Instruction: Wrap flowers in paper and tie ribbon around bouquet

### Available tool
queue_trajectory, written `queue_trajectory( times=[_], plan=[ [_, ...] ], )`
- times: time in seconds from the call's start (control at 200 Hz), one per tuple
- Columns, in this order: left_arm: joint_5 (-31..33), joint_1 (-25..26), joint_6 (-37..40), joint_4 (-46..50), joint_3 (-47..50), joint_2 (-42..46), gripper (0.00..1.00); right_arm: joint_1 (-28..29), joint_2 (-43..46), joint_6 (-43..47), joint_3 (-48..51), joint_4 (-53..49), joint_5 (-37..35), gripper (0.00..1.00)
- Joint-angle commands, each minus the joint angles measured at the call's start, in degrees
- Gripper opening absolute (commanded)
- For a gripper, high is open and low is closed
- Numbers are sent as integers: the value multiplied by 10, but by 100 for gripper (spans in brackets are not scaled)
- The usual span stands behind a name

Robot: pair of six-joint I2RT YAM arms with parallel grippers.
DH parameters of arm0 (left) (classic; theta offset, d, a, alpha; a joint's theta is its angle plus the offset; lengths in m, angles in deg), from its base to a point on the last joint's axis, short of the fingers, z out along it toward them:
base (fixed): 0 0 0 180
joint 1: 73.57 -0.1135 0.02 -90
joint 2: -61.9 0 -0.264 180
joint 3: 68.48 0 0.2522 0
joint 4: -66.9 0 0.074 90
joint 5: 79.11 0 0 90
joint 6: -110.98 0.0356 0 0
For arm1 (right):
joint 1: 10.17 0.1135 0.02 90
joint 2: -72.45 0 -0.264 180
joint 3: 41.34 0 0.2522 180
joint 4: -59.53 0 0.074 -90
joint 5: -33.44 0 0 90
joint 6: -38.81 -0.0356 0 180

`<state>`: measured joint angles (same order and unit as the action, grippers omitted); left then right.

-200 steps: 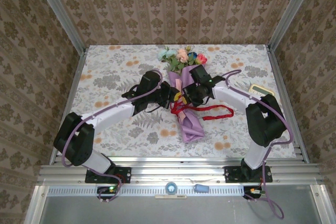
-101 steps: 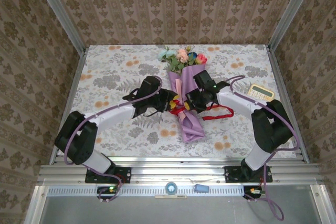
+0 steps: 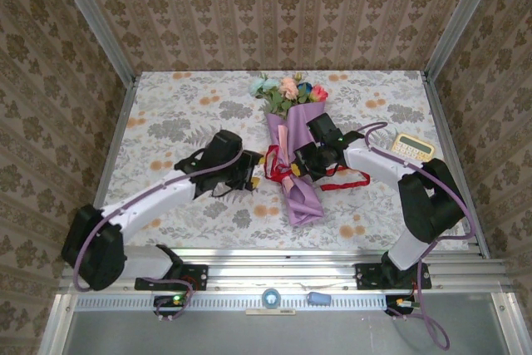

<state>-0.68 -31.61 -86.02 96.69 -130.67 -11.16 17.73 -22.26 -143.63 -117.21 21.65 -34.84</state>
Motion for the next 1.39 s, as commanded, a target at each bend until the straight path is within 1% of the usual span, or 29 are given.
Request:
queue_trajectory(
  times=[0.0,0.15,0.23,0.36,0.475,0.665,0.895,1.135,1.39],
  plan=[
    [49,21,-63,25,22,17,55,1,6,-10,7,0,13,0],
    [26,55,-116,-97,29,-50,56,2,8,-10,9,-2,16,0],
    [29,68,-142,-131,26,-86,56,3,8,-10,11,-1,17,0],
    [60,71,-171,-181,26,-126,59,3,11,-11,15,0,20,0],
    [54,71,-192,-216,27,-162,60,3,12,-12,18,5,22,0],
    [70,70,-209,-240,41,-183,56,3,12,-15,24,8,27,0],
    [56,56,-198,-265,30,-216,46,3,19,-14,33,6,32,0],
    [58,50,-187,-270,30,-223,34,3,26,-14,40,5,36,0],
    [53,48,-180,-275,28,-226,30,3,27,-16,43,9,37,0]
  ],
)
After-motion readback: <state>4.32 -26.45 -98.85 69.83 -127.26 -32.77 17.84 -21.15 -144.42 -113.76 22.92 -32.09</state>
